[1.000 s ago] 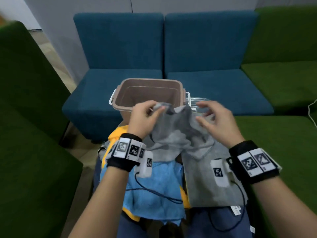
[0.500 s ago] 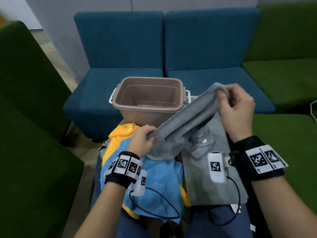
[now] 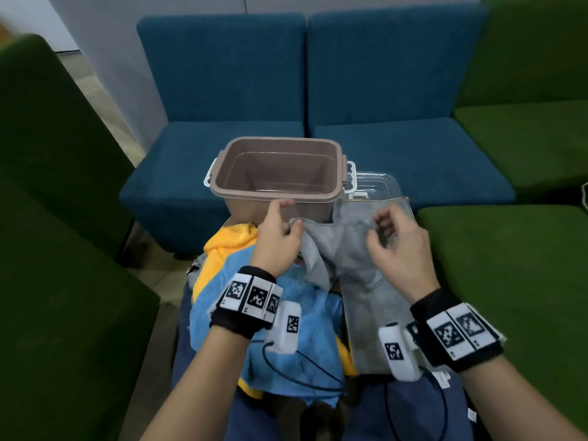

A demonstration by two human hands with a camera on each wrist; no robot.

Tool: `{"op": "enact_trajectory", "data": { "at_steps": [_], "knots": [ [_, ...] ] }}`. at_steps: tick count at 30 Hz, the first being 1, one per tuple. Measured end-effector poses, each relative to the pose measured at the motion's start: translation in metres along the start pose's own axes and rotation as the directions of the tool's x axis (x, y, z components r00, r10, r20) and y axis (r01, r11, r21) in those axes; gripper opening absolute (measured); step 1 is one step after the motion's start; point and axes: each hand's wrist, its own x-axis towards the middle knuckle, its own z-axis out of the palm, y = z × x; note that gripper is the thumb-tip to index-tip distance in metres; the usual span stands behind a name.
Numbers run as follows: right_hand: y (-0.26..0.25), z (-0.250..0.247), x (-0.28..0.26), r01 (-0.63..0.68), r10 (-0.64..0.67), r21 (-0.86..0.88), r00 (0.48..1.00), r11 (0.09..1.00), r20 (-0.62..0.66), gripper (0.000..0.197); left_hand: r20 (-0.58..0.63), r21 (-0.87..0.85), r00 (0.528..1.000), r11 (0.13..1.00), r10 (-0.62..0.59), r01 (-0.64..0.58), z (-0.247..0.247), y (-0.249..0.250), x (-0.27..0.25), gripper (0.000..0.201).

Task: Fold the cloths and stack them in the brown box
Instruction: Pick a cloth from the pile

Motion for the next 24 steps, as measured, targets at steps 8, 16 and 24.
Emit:
{"op": "enact_trajectory", "data": {
  "at_steps": [8,16,24],
  "knots": [
    [-0.021,0.004,-0.021,0.149,-0.170,0.096,0.948,0.984,0.270,0.034,0.054,-0.182,0.988,0.971,-0.147,0.154,0.011,0.011,-0.019,0.024],
    [-0.031,-0.001,-0.014,0.144,-0.132,-0.076,0.980,0.987,0.149,0.014,0.188,-0.218,0.966,0.951,-0.178,0.218,0.029,0.016,-0.026,0.027],
    [-0.016,-0.002,-0.010,0.181,-0.185,0.040,0.965,0.983,0.188,0.031,0.131,-0.188,0.984,0.972,-0.119,0.142,0.025,0.026,-0.015,0.023]
  ]
}}
